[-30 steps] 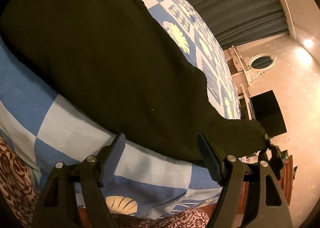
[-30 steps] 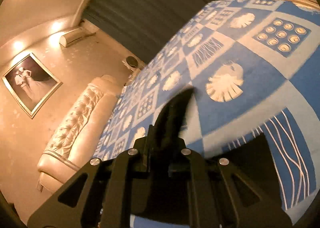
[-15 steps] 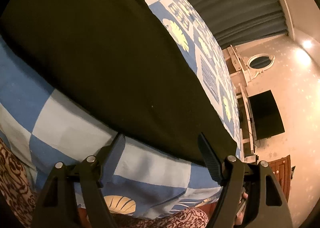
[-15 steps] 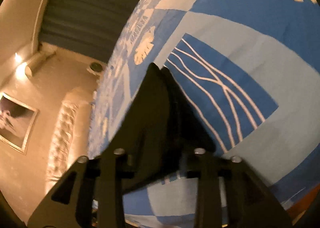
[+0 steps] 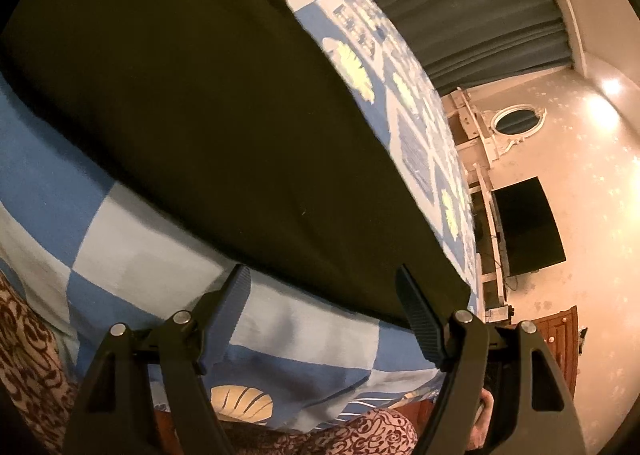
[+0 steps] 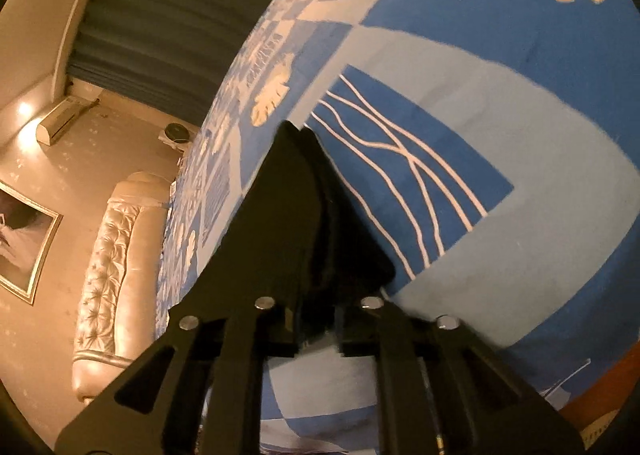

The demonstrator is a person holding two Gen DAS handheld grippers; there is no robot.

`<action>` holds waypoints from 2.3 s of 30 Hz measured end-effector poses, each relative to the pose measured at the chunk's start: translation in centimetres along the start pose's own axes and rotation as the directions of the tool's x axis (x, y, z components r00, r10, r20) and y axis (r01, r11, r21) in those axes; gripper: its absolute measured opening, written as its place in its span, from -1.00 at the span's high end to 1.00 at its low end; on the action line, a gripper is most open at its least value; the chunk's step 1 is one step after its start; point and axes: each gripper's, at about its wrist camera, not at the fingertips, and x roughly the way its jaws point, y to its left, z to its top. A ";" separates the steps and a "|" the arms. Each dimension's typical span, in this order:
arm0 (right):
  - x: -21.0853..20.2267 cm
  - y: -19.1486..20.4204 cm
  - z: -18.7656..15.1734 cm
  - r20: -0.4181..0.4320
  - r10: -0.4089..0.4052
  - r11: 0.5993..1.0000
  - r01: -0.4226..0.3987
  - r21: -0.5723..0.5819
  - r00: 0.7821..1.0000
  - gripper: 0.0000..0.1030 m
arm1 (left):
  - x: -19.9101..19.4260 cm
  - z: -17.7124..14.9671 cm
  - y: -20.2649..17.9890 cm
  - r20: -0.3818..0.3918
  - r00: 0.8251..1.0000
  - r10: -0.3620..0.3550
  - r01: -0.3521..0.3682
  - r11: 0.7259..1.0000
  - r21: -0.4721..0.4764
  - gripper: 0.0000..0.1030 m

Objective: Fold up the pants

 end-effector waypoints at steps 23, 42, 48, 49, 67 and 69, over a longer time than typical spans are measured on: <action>1.1 0.8 0.2 -0.031 0.041 0.998 -0.042 -0.044 0.999 -0.11 | -3.0 10.6 3.5 0.048 0.994 0.095 -0.102 0.977 0.187 -0.65; 2.7 -0.6 8.2 -0.209 0.130 0.979 -0.159 -0.129 0.969 -0.72 | -4.9 14.8 9.2 0.055 0.998 0.042 -0.056 0.956 0.289 -0.68; 5.7 1.2 8.6 -0.372 0.167 0.960 -0.236 -0.147 0.913 -0.79 | -4.2 14.5 8.5 0.045 0.996 0.075 -0.086 0.924 0.372 -0.80; 6.3 1.6 8.4 -0.404 0.164 0.958 -0.243 -0.153 0.900 -0.79 | -4.2 14.6 8.5 0.043 0.997 0.070 -0.081 0.926 0.369 -0.81; 9.1 4.0 7.0 -0.481 -0.036 0.966 -0.093 -0.242 0.876 0.51 | -4.2 15.1 9.1 0.005 1.000 0.012 -0.013 0.917 0.399 -0.91; 8.6 4.3 6.8 -0.457 -0.069 0.961 -0.065 -0.270 0.887 0.54 | -4.0 14.9 8.7 0.001 1.000 0.032 -0.029 0.908 0.419 -0.91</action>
